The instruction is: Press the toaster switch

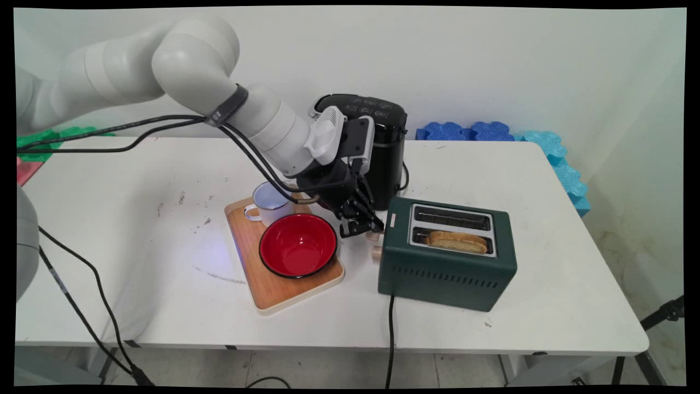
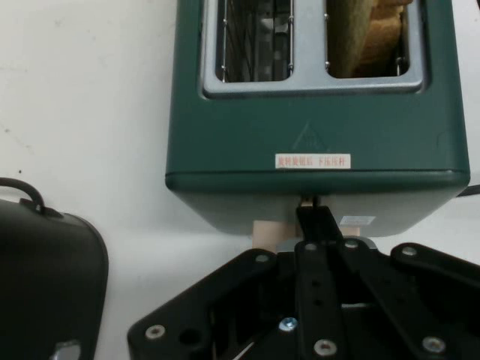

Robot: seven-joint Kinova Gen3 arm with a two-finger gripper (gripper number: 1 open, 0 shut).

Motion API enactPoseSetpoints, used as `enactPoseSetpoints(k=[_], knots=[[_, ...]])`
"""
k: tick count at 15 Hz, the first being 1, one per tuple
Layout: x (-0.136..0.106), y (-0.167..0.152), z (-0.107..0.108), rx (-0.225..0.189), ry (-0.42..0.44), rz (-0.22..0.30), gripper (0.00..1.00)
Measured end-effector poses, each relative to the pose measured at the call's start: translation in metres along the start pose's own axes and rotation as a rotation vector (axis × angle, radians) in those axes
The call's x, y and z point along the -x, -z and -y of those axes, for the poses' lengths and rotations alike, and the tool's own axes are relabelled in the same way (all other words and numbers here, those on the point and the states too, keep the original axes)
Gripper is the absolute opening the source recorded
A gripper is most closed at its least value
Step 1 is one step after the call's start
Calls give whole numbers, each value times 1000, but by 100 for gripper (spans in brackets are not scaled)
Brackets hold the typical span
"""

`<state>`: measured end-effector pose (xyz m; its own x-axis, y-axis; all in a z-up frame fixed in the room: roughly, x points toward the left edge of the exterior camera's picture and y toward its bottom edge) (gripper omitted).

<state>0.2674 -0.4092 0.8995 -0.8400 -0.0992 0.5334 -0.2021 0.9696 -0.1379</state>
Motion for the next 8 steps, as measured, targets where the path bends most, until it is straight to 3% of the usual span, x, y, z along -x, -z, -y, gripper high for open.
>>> enactPoseSetpoints(k=[8], knots=[[5,-7,-2,4,20,-4,0]])
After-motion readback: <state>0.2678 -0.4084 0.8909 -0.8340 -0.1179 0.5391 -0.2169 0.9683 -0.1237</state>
